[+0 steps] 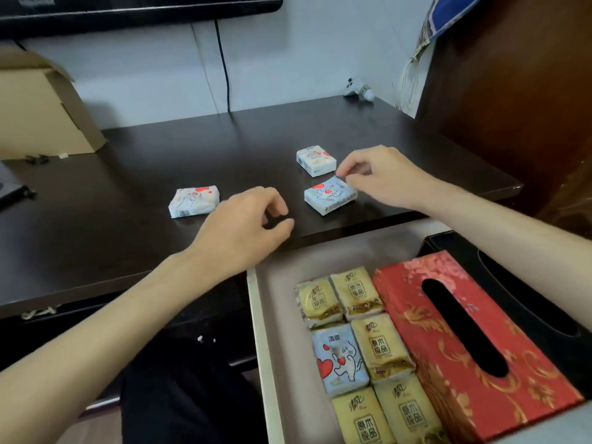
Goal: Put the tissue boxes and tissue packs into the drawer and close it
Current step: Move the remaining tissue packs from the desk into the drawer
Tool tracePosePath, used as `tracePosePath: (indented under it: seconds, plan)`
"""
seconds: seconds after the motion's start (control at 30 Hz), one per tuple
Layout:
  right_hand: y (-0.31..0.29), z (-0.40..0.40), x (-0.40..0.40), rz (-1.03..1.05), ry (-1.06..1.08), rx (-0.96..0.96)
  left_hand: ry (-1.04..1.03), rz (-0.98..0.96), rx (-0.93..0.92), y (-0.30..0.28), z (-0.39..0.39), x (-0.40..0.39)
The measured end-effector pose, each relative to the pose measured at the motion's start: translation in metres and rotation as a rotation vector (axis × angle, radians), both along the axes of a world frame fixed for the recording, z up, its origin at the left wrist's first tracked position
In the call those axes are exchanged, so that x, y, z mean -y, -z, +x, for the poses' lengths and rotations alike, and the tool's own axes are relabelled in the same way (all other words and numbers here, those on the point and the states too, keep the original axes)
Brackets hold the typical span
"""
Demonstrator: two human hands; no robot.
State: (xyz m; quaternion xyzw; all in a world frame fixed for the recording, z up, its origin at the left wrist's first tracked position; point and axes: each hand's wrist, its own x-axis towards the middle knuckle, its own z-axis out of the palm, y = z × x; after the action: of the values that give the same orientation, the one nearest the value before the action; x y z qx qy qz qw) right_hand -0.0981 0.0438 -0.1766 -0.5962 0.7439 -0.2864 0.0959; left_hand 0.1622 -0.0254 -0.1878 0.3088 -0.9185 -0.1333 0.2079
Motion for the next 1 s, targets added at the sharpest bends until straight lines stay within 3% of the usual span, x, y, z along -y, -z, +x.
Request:
tracePosePath:
  seconds: [0.27,0.47,0.6,0.87,1.0]
  plan:
    - [-0.01,-0.018,0.081,0.075,0.125,0.052,-0.081,0.053,0.136,0.005,-0.08,0.027]
    - [-0.001,-0.014,0.106,0.198,0.098,-0.079,-0.074,0.055,0.161,0.008,-0.078,0.035]
    - [0.005,-0.024,0.097,0.152,0.037,-0.033,-0.129,-0.009,0.202,0.01,-0.047,0.046]
    - [0.015,-0.026,0.051,0.149,-0.059,-0.169,-0.184,-0.078,0.314,0.01,-0.029,0.042]
    - [0.009,-0.025,0.038,0.247,-0.184,-0.115,-0.151,-0.144,0.233,0.011,-0.026,0.043]
